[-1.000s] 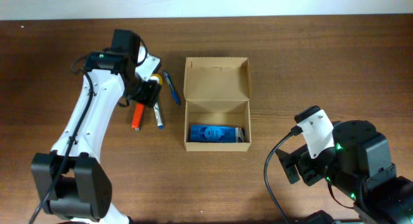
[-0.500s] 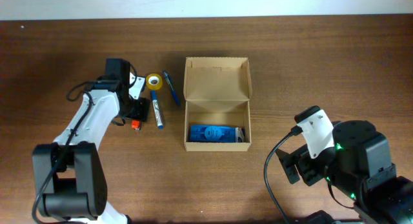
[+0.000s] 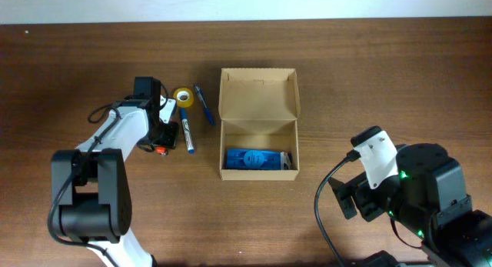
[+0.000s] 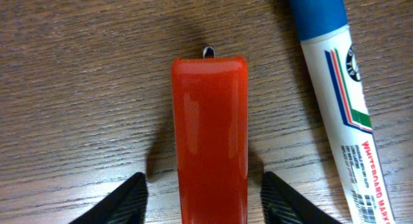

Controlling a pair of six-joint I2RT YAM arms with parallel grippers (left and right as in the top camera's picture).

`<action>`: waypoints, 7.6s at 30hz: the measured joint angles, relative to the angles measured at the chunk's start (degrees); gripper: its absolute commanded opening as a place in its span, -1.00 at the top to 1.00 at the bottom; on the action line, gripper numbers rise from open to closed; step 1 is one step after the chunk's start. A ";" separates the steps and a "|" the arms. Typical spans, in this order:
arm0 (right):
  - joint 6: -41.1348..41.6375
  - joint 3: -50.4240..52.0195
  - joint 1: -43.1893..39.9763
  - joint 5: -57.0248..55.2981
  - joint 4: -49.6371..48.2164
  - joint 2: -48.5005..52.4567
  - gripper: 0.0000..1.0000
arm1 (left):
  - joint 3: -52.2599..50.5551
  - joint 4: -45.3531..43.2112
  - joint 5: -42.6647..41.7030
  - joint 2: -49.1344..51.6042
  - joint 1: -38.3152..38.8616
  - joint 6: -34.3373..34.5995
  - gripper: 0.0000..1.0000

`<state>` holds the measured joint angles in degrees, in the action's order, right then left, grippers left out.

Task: Pack container
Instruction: 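Reach the left gripper to the orange stapler and grasp it, then carry the orange stapler into the box and release it, then move the left gripper to the clear tape roll and grasp it, then carry the tape roll into the box and release it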

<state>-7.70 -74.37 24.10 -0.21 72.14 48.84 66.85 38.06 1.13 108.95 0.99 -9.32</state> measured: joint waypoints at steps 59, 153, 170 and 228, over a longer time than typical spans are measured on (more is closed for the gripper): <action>0.00 0.00 0.00 0.00 -0.02 0.00 -0.98 | 33.83 21.05 -5.68 4.39 30.99 -34.75 0.71; -0.02 0.00 0.00 0.02 -0.02 0.00 -0.98 | 37.94 16.06 -0.68 15.19 6.80 -23.41 -0.74; 0.00 0.00 0.00 0.00 -0.02 0.00 -0.98 | 37.94 10.43 -0.66 22.12 6.56 -23.58 -0.91; -0.02 0.00 0.00 0.00 0.00 0.00 -0.98 | 38.03 21.86 -4.98 5.16 34.84 -20.37 0.04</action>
<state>-7.73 -74.37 24.10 -0.21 72.14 48.84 104.88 59.92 -3.86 114.10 35.83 -29.69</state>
